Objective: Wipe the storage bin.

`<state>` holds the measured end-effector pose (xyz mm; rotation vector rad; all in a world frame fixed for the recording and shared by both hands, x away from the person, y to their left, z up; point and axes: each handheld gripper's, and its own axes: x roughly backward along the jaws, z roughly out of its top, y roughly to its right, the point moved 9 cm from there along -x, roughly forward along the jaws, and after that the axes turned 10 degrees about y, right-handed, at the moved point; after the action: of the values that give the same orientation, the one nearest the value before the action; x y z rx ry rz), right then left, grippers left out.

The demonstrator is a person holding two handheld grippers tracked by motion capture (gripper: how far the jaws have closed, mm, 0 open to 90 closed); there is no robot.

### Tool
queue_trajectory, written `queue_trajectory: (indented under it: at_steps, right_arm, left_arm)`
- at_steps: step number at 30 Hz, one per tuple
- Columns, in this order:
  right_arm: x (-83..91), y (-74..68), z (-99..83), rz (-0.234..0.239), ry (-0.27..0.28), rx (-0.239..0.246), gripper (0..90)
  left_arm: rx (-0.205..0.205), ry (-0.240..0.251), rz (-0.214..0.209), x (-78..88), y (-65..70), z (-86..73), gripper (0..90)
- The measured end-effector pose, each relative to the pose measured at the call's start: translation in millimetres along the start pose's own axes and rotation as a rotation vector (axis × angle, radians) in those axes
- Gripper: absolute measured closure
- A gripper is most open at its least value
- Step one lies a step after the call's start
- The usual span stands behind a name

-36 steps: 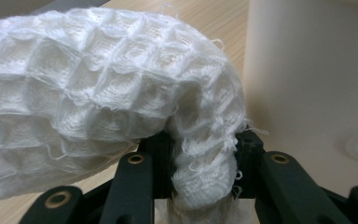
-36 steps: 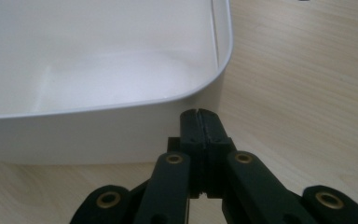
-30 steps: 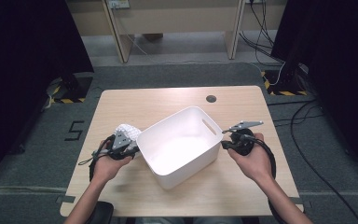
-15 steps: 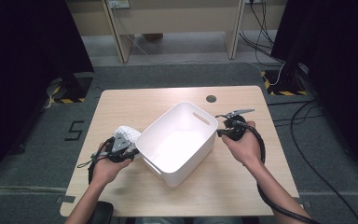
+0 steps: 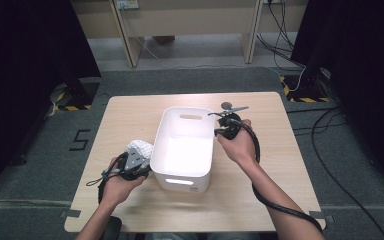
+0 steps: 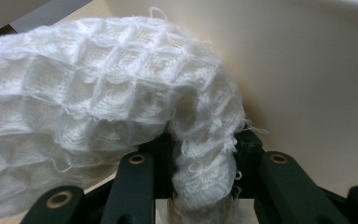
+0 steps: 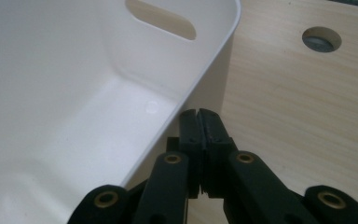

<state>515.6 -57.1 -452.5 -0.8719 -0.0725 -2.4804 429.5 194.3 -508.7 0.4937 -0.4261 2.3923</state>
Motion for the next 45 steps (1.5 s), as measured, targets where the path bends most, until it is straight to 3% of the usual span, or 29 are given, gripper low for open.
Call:
queue_trajectory:
  at_steps: [6, 10, 12, 13, 18, 23, 25, 31, 33, 40, 45]
  right_arm:
    - [-15.2, -4.8, 12.1, 0.006, 0.012, -0.01, 87.7]
    - [-15.0, -3.0, 11.6, 0.006, 0.014, -0.019, 84.1]
    - [-10.4, -0.4, 10.4, 0.01, 0.02, -0.049, 81.0]
    - [-4.3, 1.0, 12.4, 0.019, 0.04, -0.088, 80.1]
    - [18.2, -1.5, 20.3, 0.043, 0.084, -0.079, 77.5]
    - [33.8, -7.0, 18.5, 0.073, 0.099, -0.052, 75.6]
    - [40.4, -14.0, 11.9, 0.104, 0.099, -0.049, 74.4]
    - [43.1, -23.4, 8.7, 0.133, 0.1, -0.057, 73.1]
    - [41.0, -25.1, 6.9, 0.134, 0.092, -0.05, 73.3]
    - [34.6, -27.9, 0.1, 0.121, 0.08, -0.037, 74.5]
    - [33.9, -28.1, -0.3, 0.108, 0.086, -0.042, 74.5]
  left_arm:
    - [0.01, -0.003, 0.012, -4.0, -2.2, 1.5, 67.3]
    - [0.004, -0.002, 0.015, -4.8, -4.2, 2.4, 67.3]
    - [0.005, -0.003, 0.013, -4.2, -4.7, 2.4, 67.2]
    - [0.007, -0.003, 0.013, -3.6, -4.6, 2.5, 67.1]
    - [-0.03, 0.015, 0.02, 8.1, -3.9, 4.4, 67.0]
    - [-0.034, 0.022, 0.007, 26.2, 6.3, 0.1, 66.7]
    - [-0.032, 0.022, -0.013, 39.7, 16.9, -2.9, 66.5]
    - [-0.03, 0.002, -0.073, 47.6, 39.5, -3.8, 65.2]
    - [-0.023, 0.004, -0.074, 45.9, 42.7, -1.4, 64.6]
    - [0.034, 0.041, -0.026, 34.4, 42.8, 5.6, 64.7]
    - [0.039, 0.045, 0.02, 25.6, 33.0, 11.0, 65.4]
